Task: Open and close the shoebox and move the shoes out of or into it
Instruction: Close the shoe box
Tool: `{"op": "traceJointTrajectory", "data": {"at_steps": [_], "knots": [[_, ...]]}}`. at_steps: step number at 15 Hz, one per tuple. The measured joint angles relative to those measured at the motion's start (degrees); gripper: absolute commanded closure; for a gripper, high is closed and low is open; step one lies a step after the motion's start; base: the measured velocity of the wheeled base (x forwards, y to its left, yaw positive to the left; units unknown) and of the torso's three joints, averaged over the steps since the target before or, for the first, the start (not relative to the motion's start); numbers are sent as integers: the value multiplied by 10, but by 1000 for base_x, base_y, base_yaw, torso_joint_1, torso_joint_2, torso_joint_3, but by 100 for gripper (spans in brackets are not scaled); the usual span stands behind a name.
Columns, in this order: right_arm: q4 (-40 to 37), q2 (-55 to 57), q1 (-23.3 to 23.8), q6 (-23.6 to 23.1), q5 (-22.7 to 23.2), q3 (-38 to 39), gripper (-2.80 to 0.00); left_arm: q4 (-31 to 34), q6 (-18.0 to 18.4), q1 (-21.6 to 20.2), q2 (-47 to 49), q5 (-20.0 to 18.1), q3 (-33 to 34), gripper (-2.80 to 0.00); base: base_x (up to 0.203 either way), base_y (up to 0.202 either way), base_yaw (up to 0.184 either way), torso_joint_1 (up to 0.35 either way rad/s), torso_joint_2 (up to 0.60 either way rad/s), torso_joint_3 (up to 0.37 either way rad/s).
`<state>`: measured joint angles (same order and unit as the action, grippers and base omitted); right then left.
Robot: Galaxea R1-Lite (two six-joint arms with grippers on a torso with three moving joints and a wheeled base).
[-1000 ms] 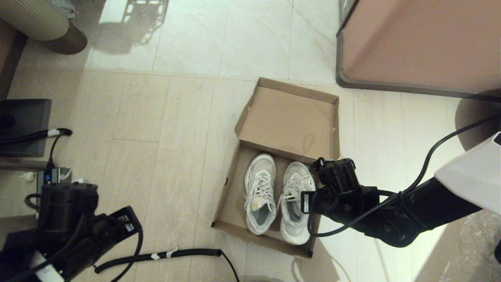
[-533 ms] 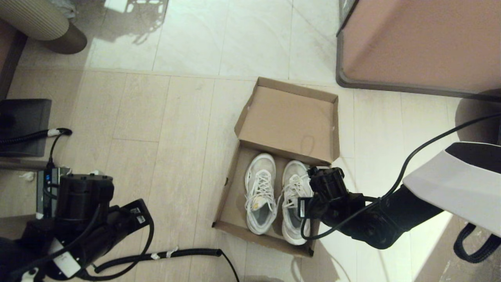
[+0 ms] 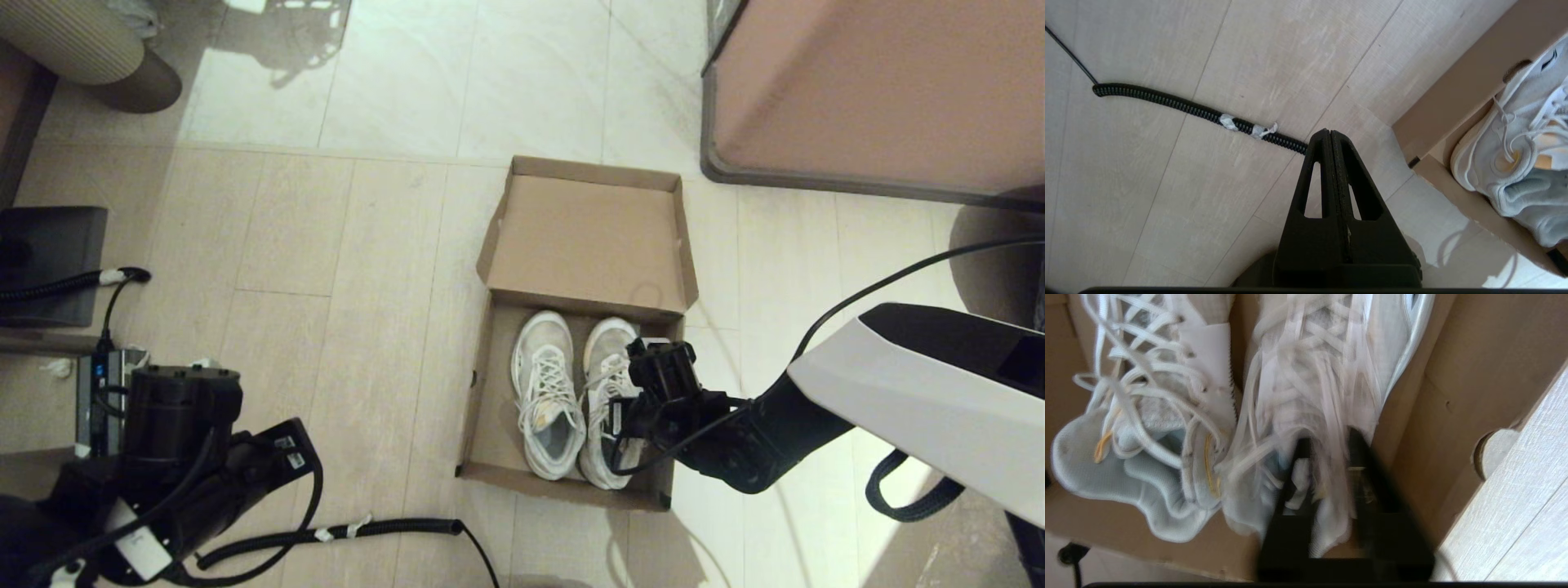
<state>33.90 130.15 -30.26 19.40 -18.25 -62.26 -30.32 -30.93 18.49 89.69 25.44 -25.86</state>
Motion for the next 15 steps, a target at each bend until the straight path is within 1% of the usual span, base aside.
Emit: {"op": "traceJointTrajectory", "data": {"at_steps": [3,6,8,10,11,14,15], "knots": [[-1,-3,3,1,0,5,-280,0,0,14,13,-1,-10,0,0,0,0,0,0,0],[-1,-28,4,5,-2,23,-280,-1,0,26,30,-1,-41,0,0,0,0,0,0,0],[-1,-63,4,7,-5,52,-280,0,1,49,41,-1,-55,0,0,0,0,0,0,0],[0,-104,4,7,-8,104,-280,0,-2,82,56,-1,-58,0,0,0,0,0,0,0],[2,-125,4,7,-8,129,0,0,-3,99,65,-3,-60,0,0,0,0,0,0,0],[2,-187,4,6,-14,192,0,-4,-5,153,106,-10,-91,0,0,0,0,0,0,0],[2,-201,4,6,-28,204,0,-9,-5,164,124,-12,-108,0,0,0,0,0,0,0]]}}
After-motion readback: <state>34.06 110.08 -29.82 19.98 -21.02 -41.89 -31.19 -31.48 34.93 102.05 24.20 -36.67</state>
